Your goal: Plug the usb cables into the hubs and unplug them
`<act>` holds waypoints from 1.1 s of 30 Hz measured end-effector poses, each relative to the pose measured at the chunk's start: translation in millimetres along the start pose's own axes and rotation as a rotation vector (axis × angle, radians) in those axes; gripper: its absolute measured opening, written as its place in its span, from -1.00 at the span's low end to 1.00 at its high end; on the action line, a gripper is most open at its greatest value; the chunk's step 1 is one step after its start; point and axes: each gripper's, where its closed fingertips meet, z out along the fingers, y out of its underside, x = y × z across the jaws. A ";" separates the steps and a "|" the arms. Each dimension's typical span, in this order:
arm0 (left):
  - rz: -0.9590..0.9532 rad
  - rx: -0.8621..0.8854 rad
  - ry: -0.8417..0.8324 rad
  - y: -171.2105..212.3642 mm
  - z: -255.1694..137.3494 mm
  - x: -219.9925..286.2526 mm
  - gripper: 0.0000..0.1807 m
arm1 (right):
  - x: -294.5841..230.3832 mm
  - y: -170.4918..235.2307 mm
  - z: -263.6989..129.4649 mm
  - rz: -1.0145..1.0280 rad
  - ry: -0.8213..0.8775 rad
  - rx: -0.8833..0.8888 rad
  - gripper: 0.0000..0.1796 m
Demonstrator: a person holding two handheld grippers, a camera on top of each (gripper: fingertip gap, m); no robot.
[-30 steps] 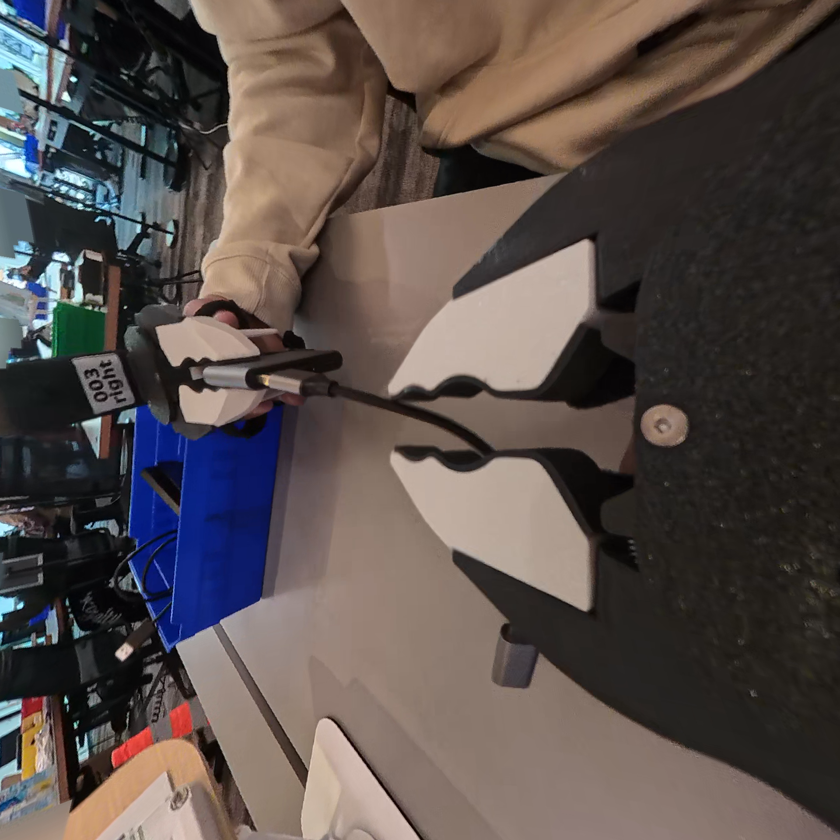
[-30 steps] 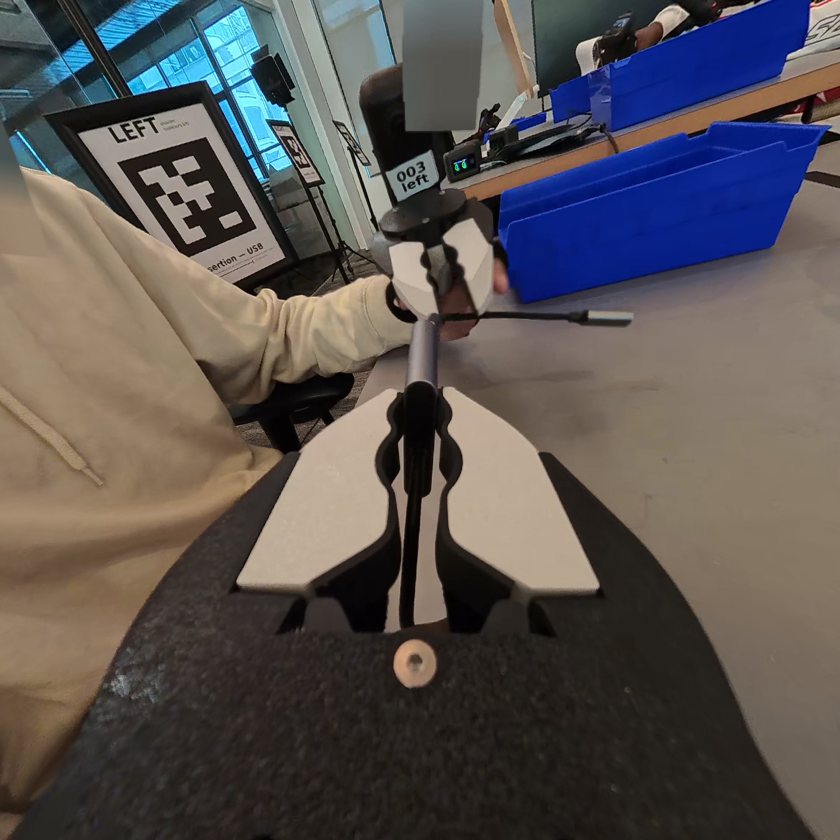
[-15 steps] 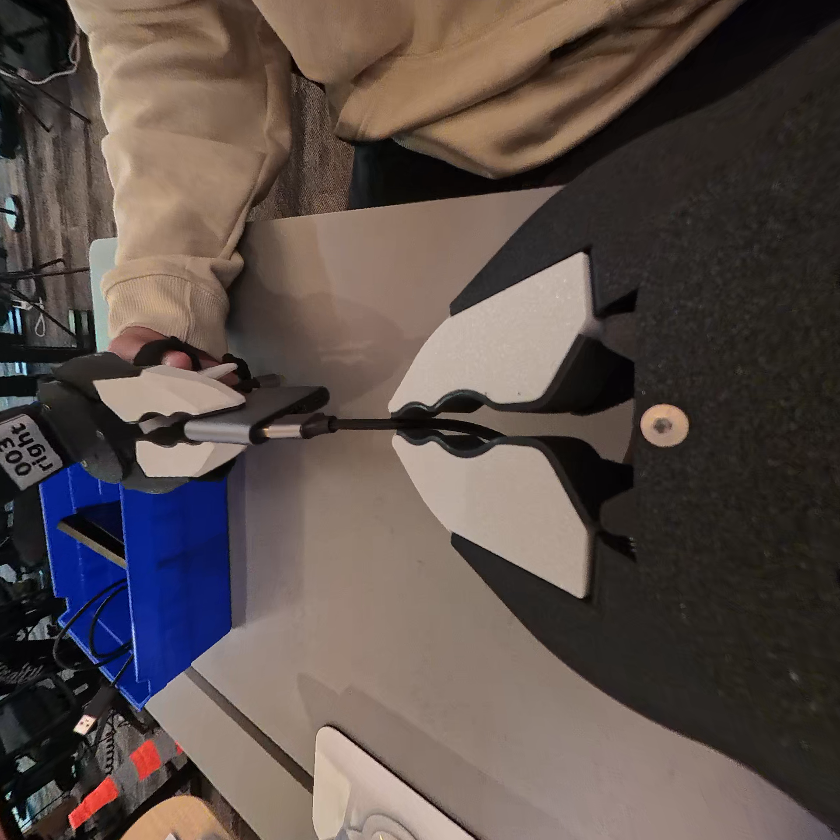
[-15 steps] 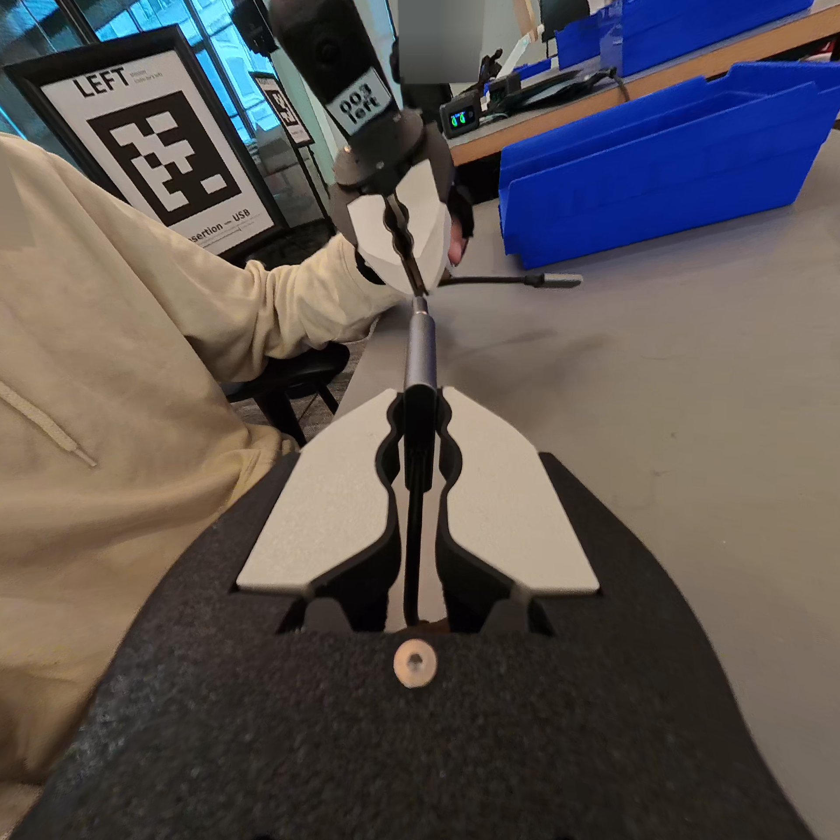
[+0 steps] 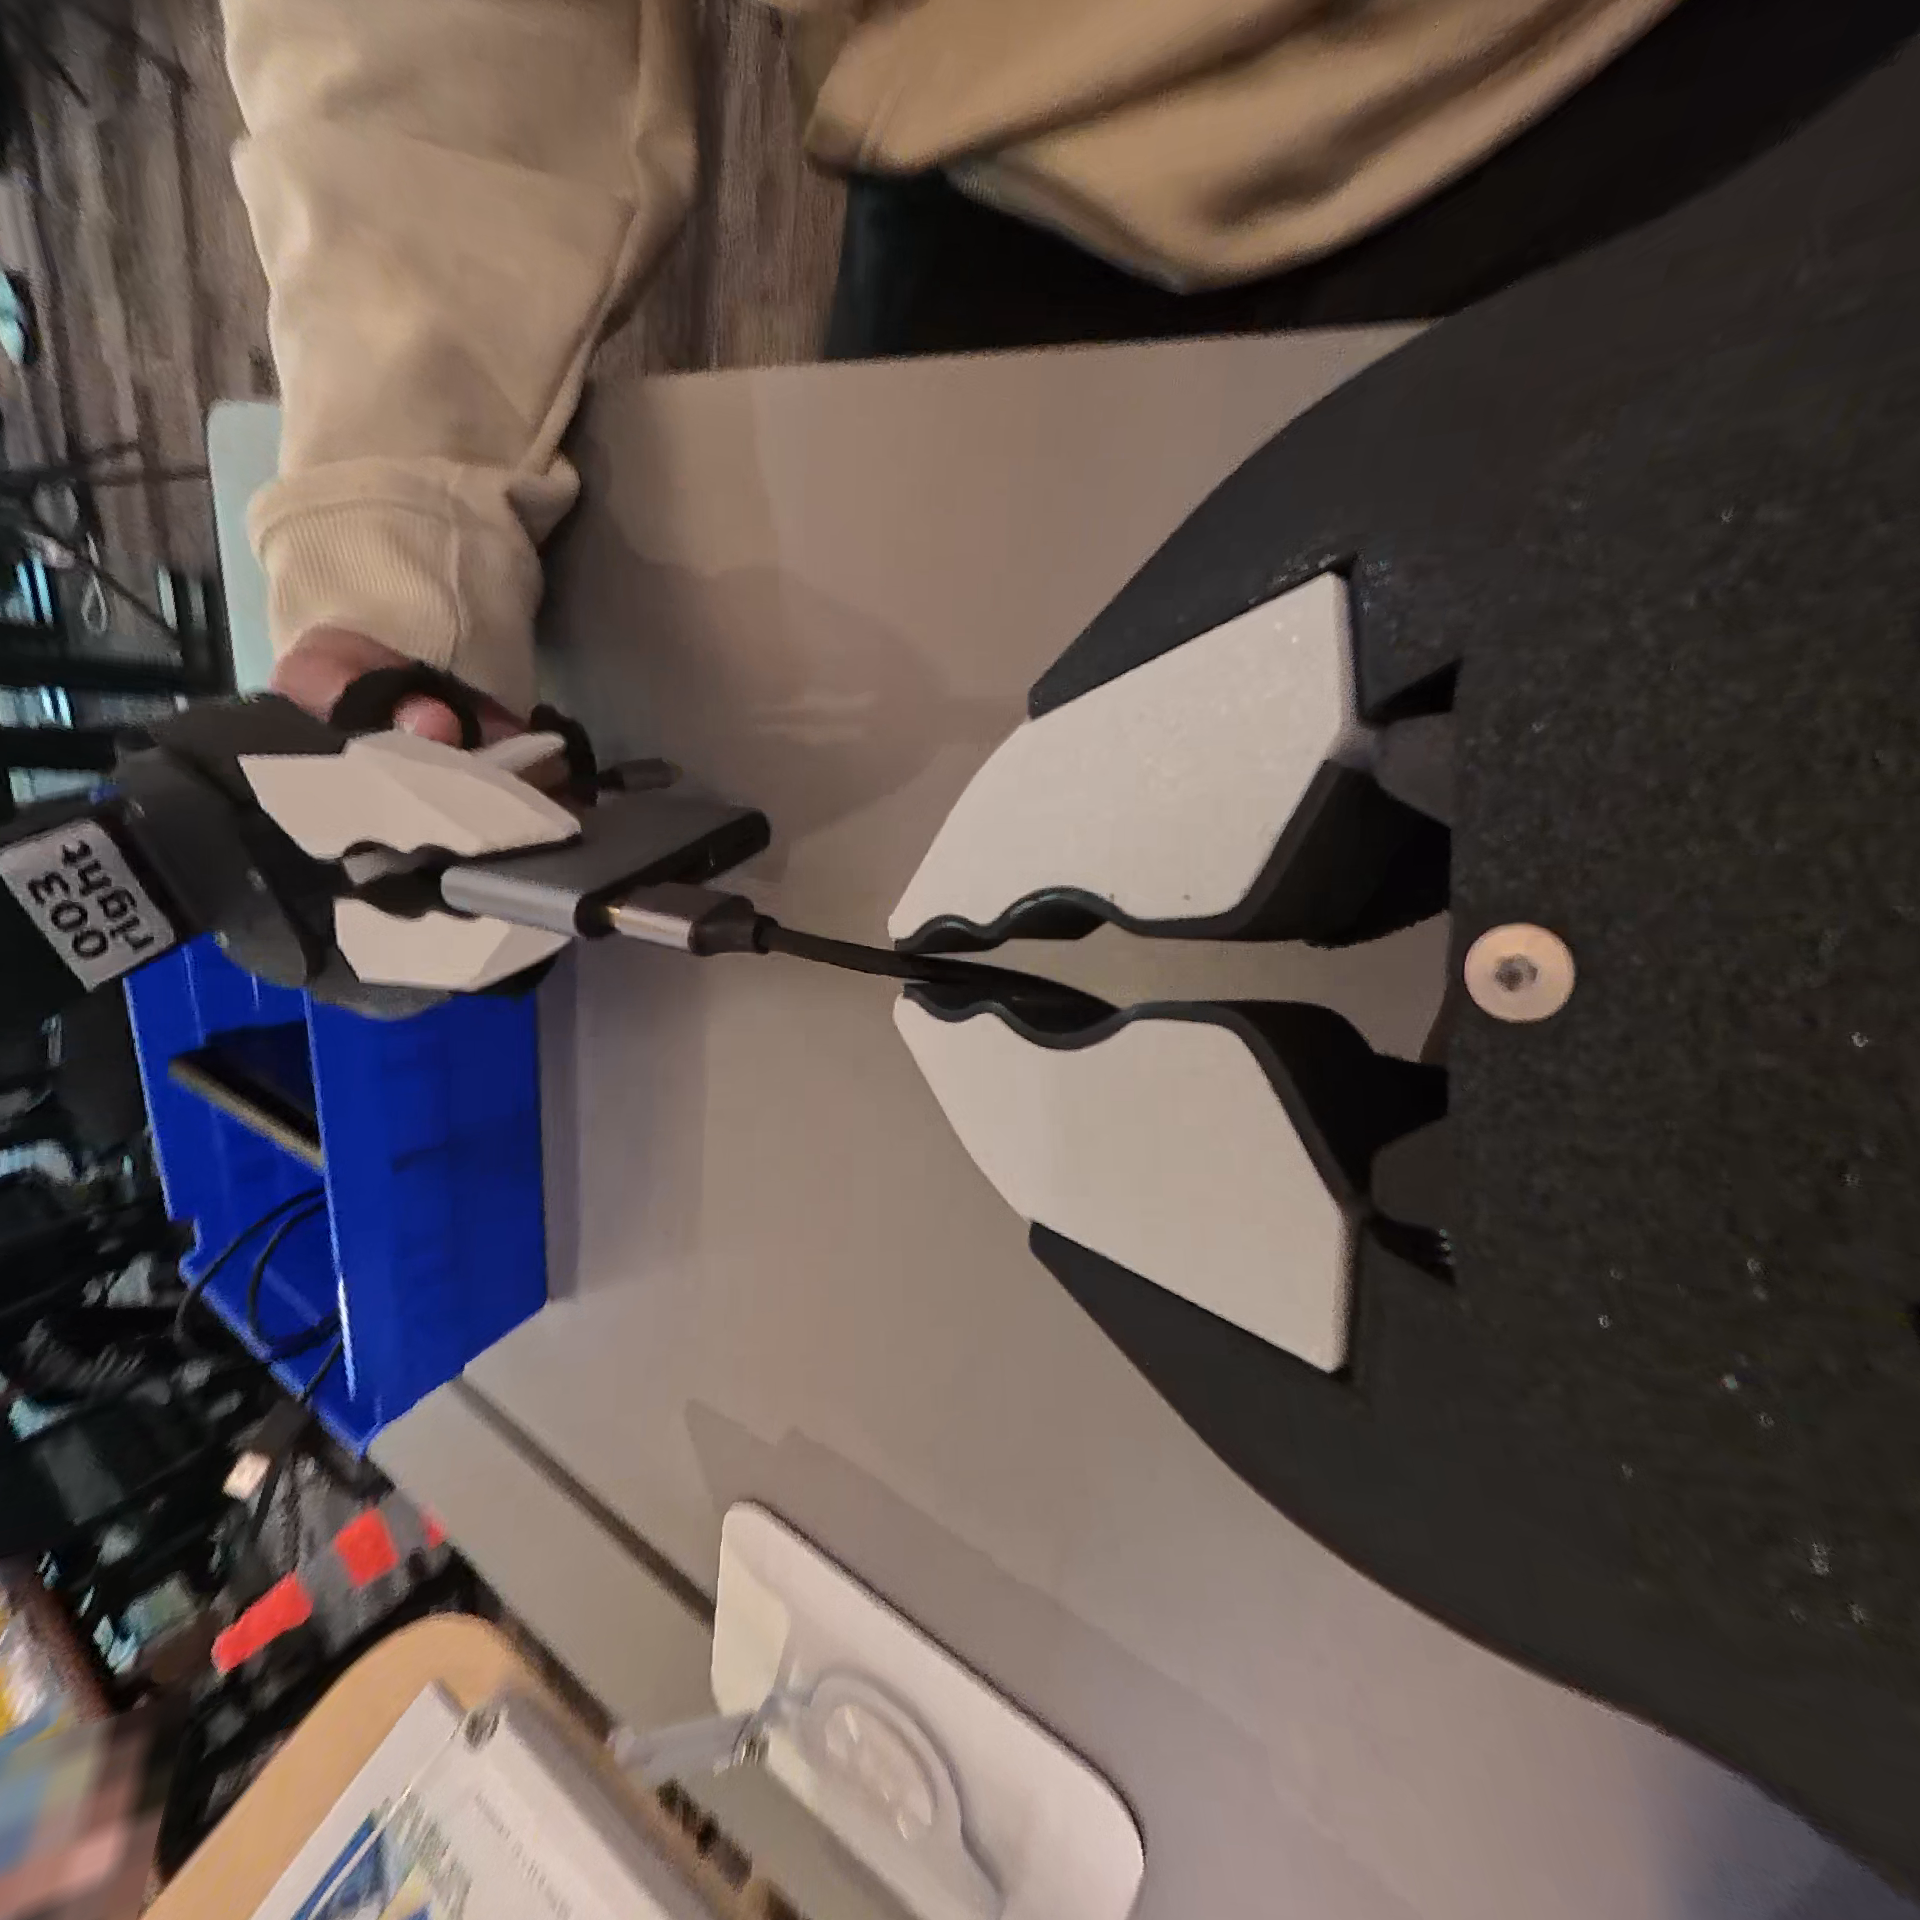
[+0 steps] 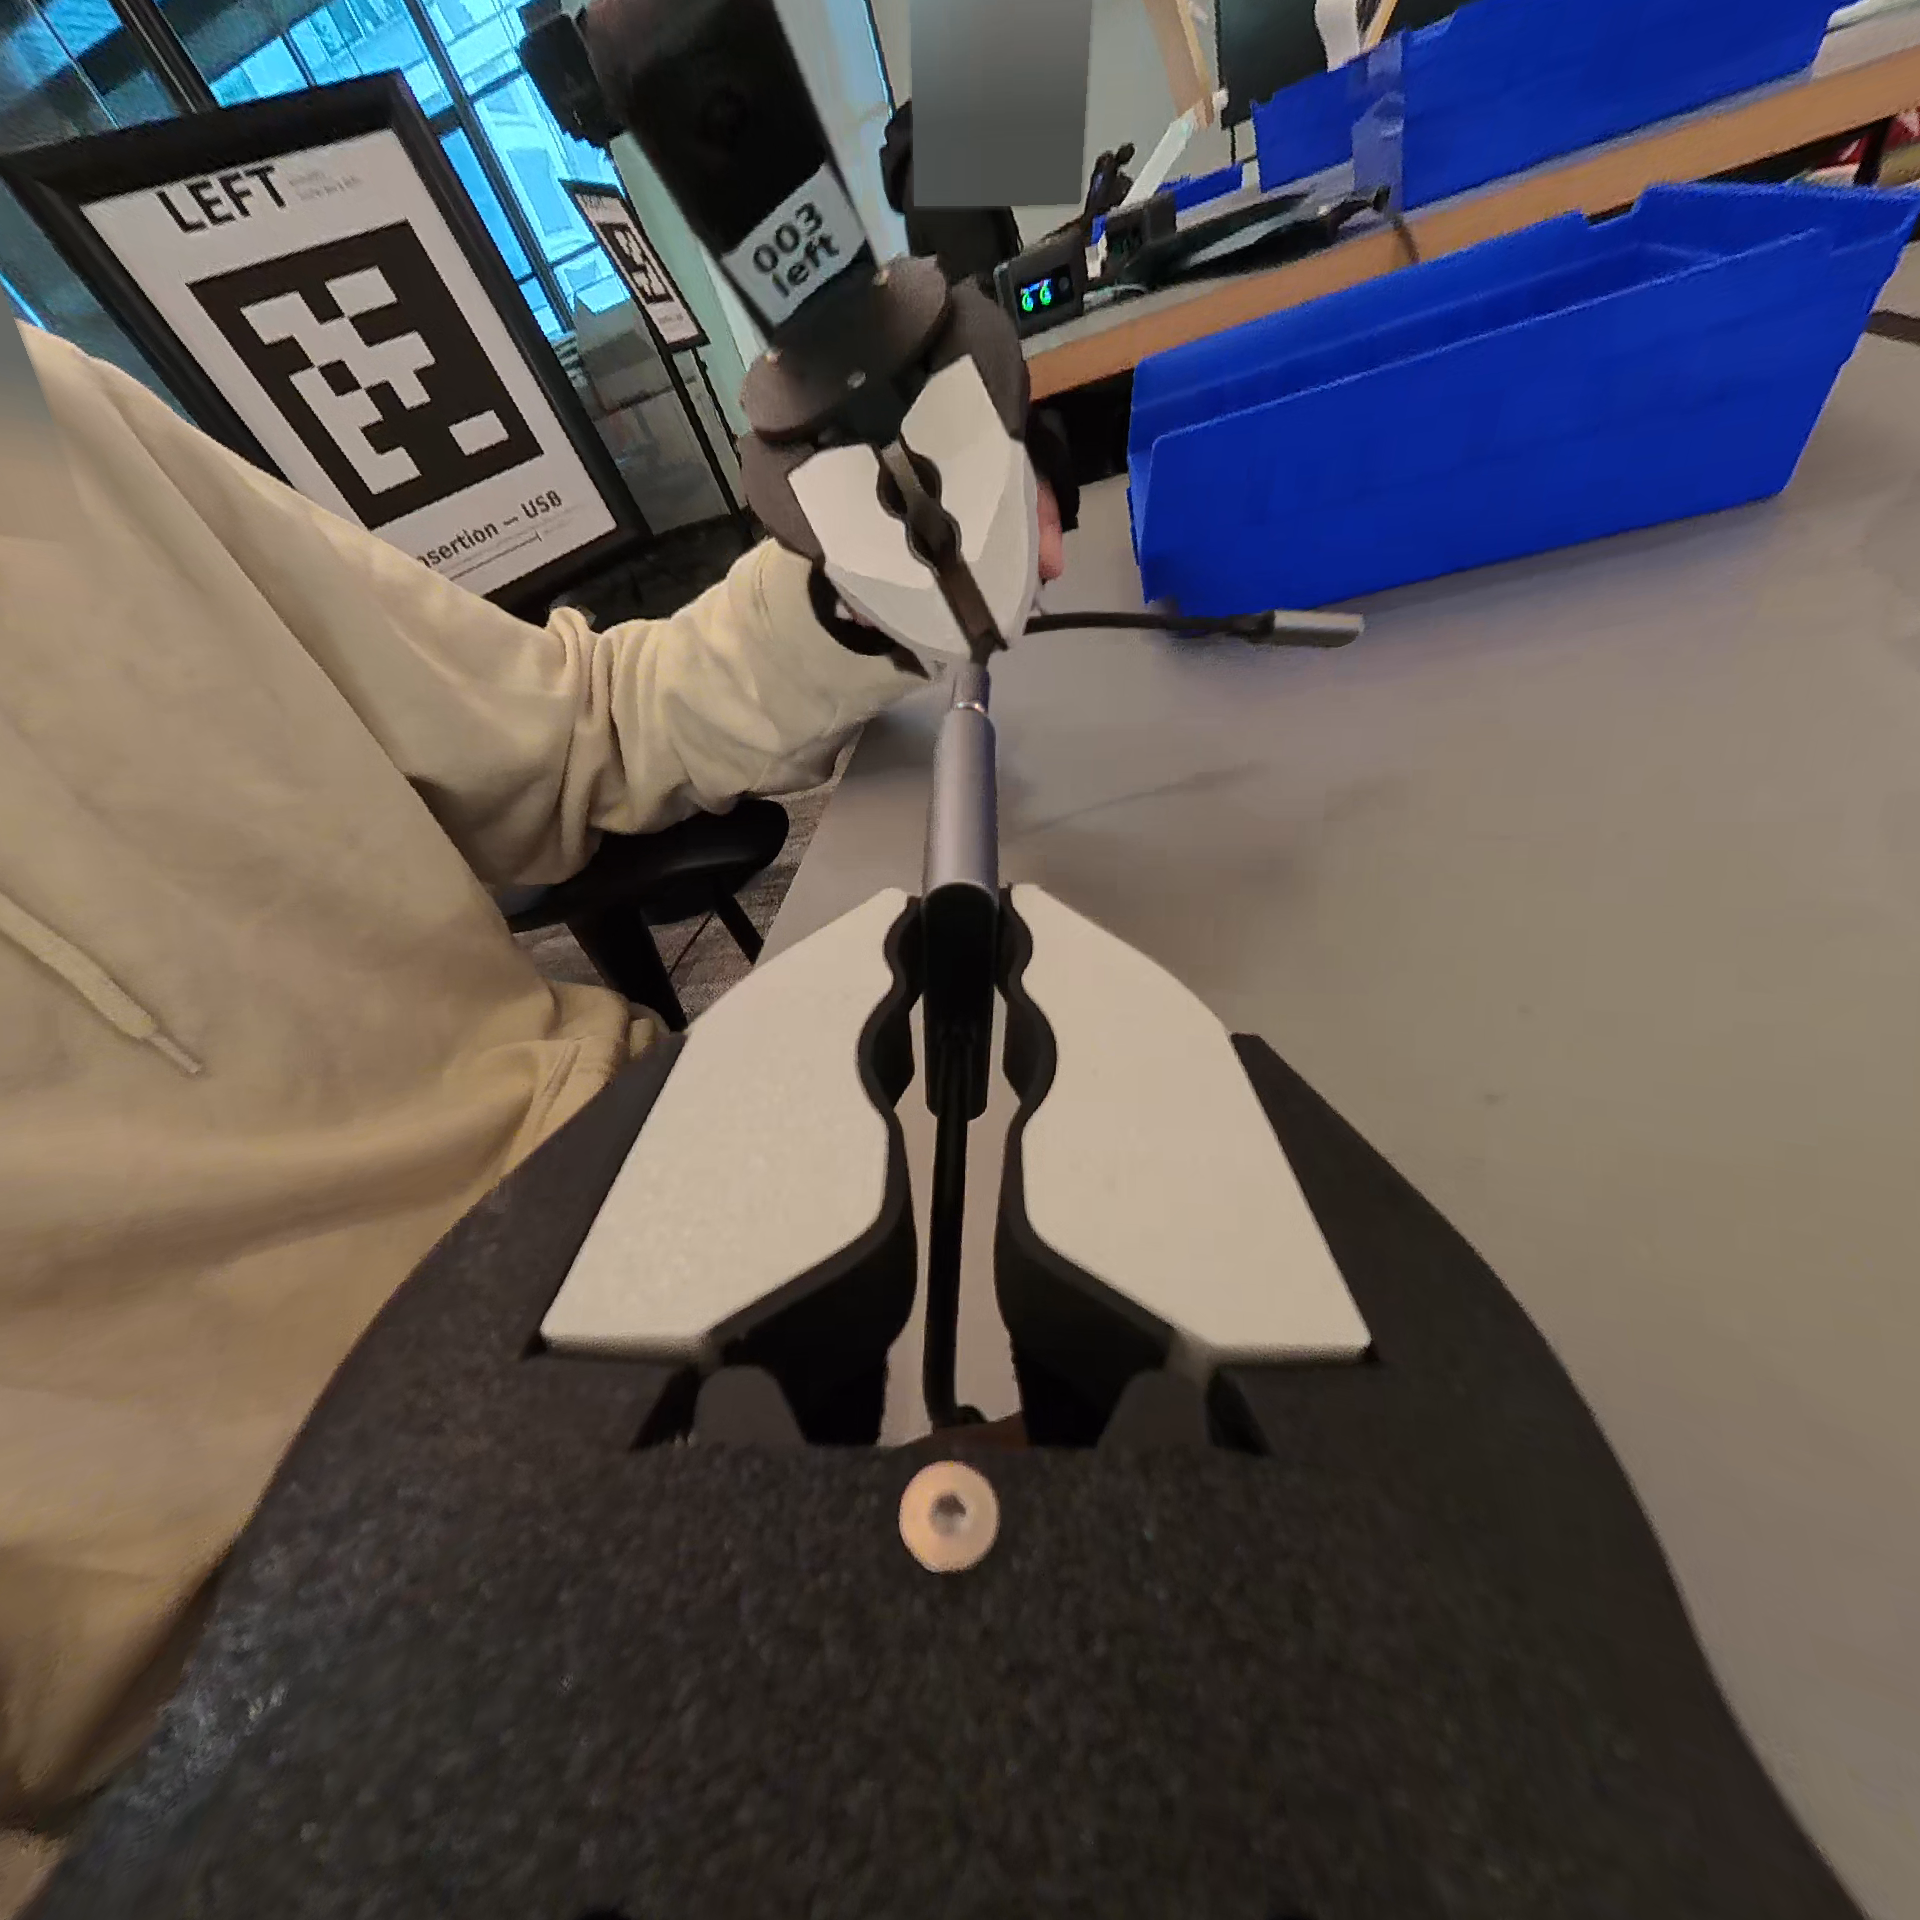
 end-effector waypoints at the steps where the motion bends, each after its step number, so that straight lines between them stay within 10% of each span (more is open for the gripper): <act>1: 0.030 -0.002 -0.036 -0.2 0.8 -1.7 -0.91 | 0.5 -0.7 -0.7 0.000 0.003 0.004 -0.86; 8: 0.285 -0.106 -0.268 3.3 6.3 -5.1 -0.47 | 8.3 0.5 -1.9 0.040 0.034 0.007 -0.86; 21: 0.667 -0.145 -0.405 5.9 32.7 -7.2 -0.94 | 5.0 -3.3 -4.3 0.083 -0.003 0.042 -0.86; 33: 0.726 -0.243 -0.376 5.6 31.4 -10.4 -0.96 | 9.7 0.5 -4.4 0.118 0.010 0.031 -0.86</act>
